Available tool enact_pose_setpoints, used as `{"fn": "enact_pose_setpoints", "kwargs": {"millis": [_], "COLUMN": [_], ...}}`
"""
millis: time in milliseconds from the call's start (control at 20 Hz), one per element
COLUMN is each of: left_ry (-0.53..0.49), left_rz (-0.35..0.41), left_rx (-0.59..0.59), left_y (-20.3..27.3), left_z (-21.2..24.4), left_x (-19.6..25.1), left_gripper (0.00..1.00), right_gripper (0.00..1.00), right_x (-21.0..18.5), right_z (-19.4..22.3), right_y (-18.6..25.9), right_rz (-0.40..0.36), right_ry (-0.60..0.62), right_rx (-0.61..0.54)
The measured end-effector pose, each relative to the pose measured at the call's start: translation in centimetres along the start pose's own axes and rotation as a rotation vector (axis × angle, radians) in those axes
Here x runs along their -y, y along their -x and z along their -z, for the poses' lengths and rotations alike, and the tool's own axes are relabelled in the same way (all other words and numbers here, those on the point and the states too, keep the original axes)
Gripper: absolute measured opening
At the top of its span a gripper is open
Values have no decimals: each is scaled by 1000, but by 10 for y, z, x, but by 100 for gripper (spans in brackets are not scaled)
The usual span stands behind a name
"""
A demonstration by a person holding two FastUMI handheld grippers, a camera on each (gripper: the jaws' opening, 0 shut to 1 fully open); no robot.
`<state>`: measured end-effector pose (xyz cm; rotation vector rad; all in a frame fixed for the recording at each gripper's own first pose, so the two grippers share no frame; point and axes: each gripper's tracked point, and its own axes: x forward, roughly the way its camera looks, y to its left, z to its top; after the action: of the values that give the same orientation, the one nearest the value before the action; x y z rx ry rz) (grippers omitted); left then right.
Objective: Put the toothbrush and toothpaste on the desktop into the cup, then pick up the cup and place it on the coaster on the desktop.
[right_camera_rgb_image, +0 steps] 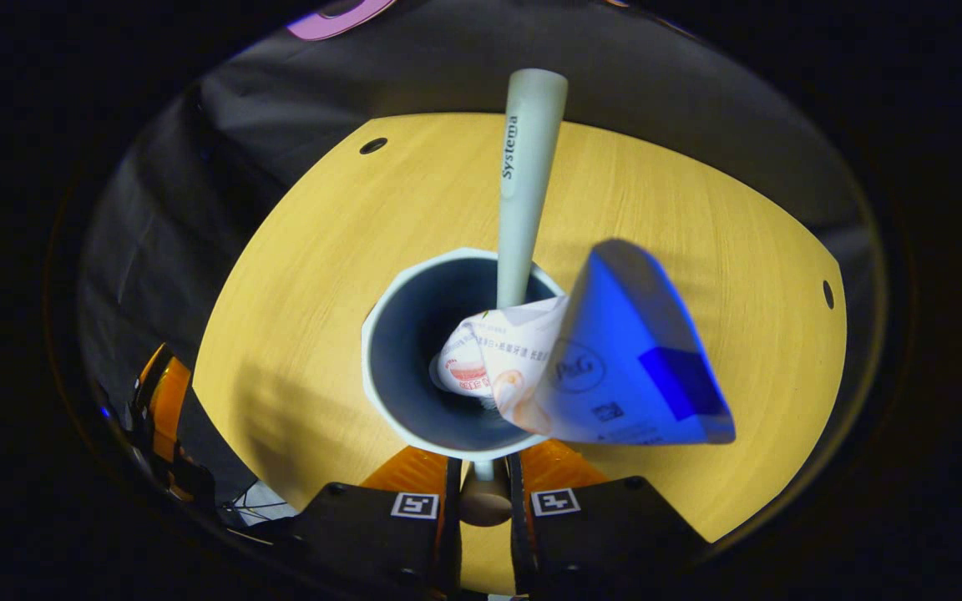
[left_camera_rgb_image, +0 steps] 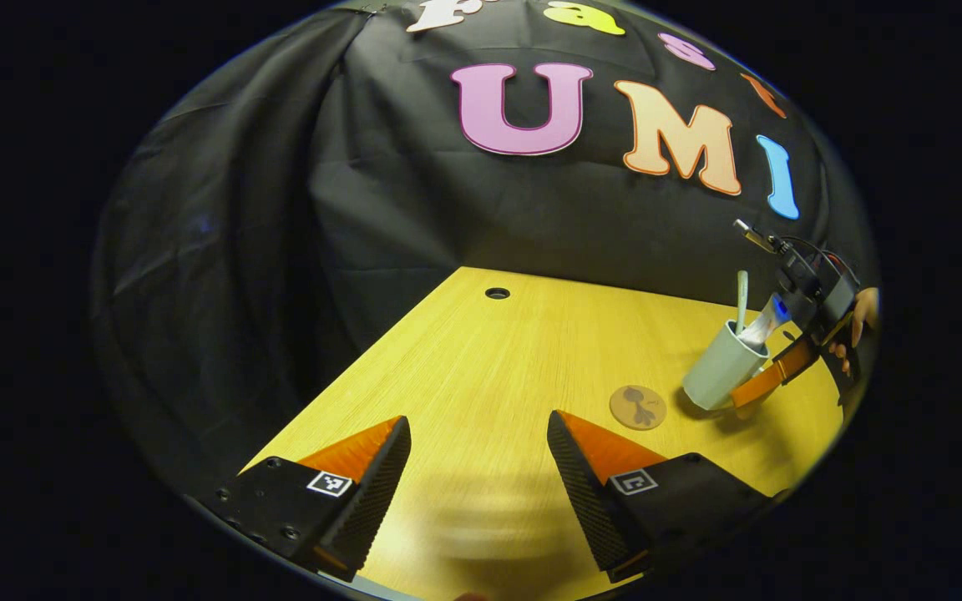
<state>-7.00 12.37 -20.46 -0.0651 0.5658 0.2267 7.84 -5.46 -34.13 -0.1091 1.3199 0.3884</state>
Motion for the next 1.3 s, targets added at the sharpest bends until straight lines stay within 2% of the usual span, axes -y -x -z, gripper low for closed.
{"fn": "enact_pose_setpoints", "kwargs": {"millis": [300, 650, 750, 800, 850, 900, 1000, 1050, 1200, 1300], "left_ry": [18, 24, 21, 19, 18, 18, 14, 10, -12, -29], "left_rz": [-10, -7, 0, 4, 9, 15, 28, 38, 71, 99], "left_rx": [-3, -6, -5, -5, -7, -6, -9, -7, 4, 14], "left_y": [-6, -19, -22, -23, -25, -27, -31, -32, -33, -37], "left_z": [2, 3, 1, 0, 1, 0, -2, -5, -16, -25], "left_x": [-24, -47, -46, -46, -44, -42, -36, -32, -13, 3], "left_gripper": [95, 95, 95, 95, 95, 95, 95, 95, 95, 95], "right_gripper": [26, 26, 26, 22, 27, 24, 27, 31, 97, 100], "right_x": [1, 9, 13, 12, 13, 12, 6, 1, -5, -5], "right_z": [-1, 0, 0, -1, -1, 1, 3, 5, -1, -1], "right_y": [0, 3, 4, 6, 5, 6, 8, 12, 25, 36], "right_rz": [-17, 40, 59, 68, 71, 69, 48, 28, 13, -12], "right_ry": [52, 103, 125, 137, 145, 144, 143, 143, 149, 125], "right_rx": [-15, -66, -81, -81, -79, -77, -64, -59, 16, 78]}}
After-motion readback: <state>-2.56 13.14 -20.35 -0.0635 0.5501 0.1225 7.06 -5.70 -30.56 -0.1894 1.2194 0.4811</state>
